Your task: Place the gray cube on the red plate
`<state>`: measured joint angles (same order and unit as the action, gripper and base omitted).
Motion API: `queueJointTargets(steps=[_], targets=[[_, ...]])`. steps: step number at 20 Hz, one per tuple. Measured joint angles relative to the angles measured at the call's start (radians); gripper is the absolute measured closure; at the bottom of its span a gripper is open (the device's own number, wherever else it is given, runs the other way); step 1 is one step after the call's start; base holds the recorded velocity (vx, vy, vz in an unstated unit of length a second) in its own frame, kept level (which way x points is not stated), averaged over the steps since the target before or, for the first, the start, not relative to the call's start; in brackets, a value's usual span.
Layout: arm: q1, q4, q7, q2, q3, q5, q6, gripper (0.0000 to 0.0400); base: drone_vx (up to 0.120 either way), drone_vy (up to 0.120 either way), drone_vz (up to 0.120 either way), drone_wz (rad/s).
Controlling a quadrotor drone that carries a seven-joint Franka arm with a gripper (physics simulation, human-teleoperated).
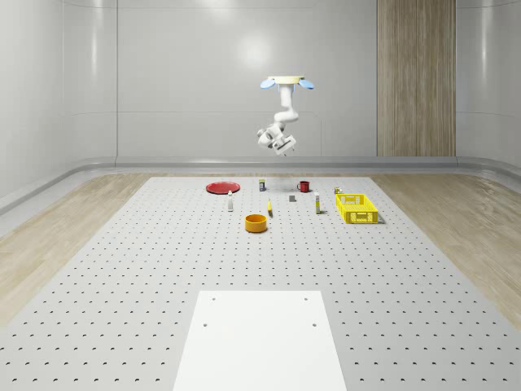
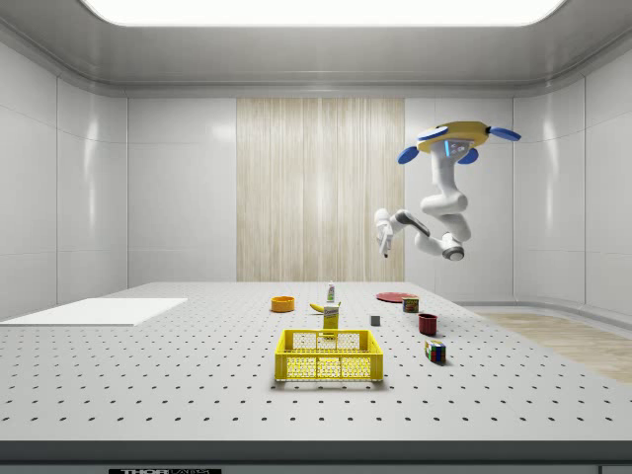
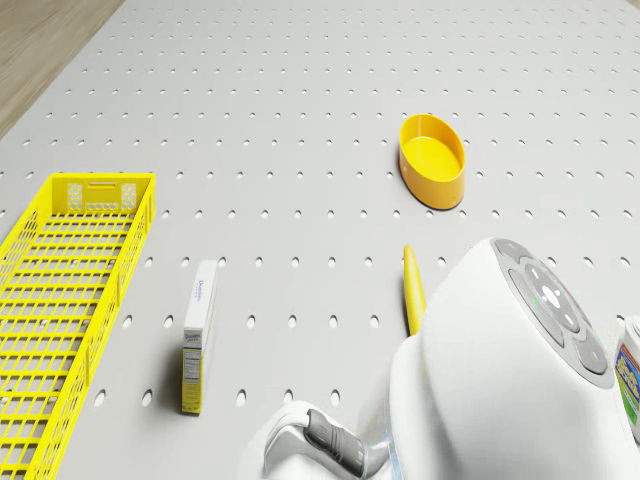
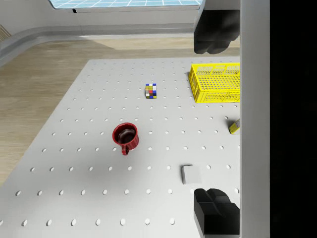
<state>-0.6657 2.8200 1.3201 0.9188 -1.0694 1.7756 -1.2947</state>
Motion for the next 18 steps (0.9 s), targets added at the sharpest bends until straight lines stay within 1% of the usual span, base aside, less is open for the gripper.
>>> queueJointTargets(steps=[2, 4, 7, 8, 12, 18], targets=[[-0.092, 0.033, 0.063, 0.024, -0.05, 0.083, 0.043, 0.0, 0.12, 0.0, -0.12, 0.0], [-0.166, 0.053, 0.111, 0.047, -0.088, 0.136, 0.077, 0.0, 0.12, 0.0, -0.12, 0.0], [-0.245, 0.067, 0.164, 0.076, -0.126, 0.181, 0.11, 0.0, 0.12, 0.0, -0.12, 0.0], [-0.265, 0.07, 0.177, 0.085, -0.136, 0.19, 0.117, 0.0, 0.04, 0.0, -0.12, 0.0], [-0.321, 0.075, 0.214, 0.115, -0.163, 0.206, 0.129, 0.0, 0.0, 0.0, -0.12, 0.0], [-0.364, 0.076, 0.246, 0.154, -0.188, 0.204, 0.121, 0.0, 0.0, 0.0, -0.12, 0.0]])
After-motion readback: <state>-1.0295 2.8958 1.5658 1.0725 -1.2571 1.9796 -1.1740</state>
